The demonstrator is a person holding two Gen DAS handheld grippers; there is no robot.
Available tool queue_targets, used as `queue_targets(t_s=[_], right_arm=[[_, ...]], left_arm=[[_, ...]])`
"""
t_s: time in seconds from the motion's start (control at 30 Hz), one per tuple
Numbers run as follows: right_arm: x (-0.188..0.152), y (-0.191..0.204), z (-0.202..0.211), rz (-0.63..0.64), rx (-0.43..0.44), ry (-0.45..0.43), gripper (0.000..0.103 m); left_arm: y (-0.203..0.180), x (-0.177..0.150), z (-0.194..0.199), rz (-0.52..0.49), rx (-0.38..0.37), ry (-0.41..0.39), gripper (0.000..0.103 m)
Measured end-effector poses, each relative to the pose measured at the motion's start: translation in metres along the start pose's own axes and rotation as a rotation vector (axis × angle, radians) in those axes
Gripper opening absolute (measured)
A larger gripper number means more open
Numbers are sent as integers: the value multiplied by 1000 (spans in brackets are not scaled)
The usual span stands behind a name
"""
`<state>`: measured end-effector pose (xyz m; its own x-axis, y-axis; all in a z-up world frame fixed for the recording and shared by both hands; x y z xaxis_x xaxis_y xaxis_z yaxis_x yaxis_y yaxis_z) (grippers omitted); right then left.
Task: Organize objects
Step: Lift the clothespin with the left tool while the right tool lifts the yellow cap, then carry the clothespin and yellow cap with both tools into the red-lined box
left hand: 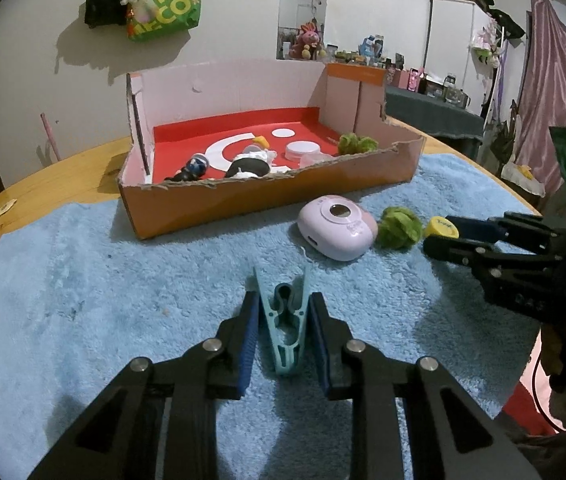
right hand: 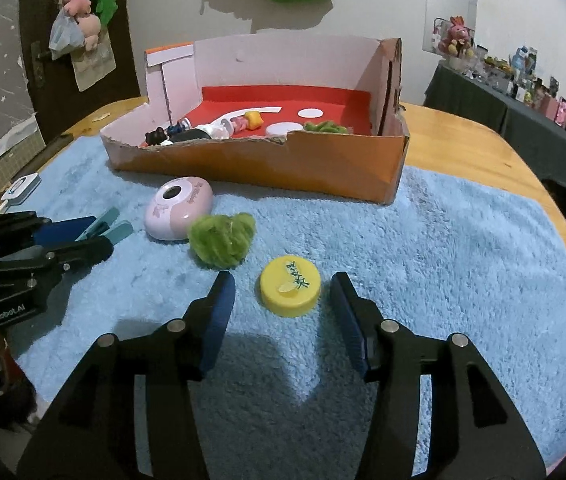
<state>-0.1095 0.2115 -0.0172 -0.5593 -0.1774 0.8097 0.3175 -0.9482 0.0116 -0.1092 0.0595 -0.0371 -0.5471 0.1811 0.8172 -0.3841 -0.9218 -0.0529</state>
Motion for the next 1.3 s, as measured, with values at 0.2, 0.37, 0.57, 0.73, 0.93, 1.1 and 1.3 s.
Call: queue_targets(t_s=[0.2,0.37,0.57,0.73,0.93,1.1,1.3], right_arm=[[5,-1,8,-14,0,-31,29],[25,-5,25,-44,27,-84,29],[35,-2,29,-25,25,-100,29],[57,1,30,-3,46,-120,29],[110,-3,13,62,24,-148,29],[145,-8,-28,101,28,-72,29],[162,-11,-80,143,15,58,29]], left_arm=[[1,11,13,12,-7,-28,26],[1,33,31,4,-15,-92,26],[1,40,34,5,-20,-100,26],[7,68,35,-8,-34,-126,26],[20,116,10,-42,-20,-119,26],[35,145,-28,-48,-10,-63,26],[51,157,-80,-52,1,38,26]])
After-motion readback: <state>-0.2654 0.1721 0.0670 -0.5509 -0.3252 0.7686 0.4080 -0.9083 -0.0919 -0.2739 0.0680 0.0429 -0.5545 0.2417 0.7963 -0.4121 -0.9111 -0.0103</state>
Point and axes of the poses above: each gripper's, at about its wrist camera, not at the fingertips, and z roughly against the way its jaws point, y to its left, x to its top, the point moved 7 cm from there along -z, roughly the way its jaws point, and after that the axes turned 7 degrees about -y, right-handed, at the moved point
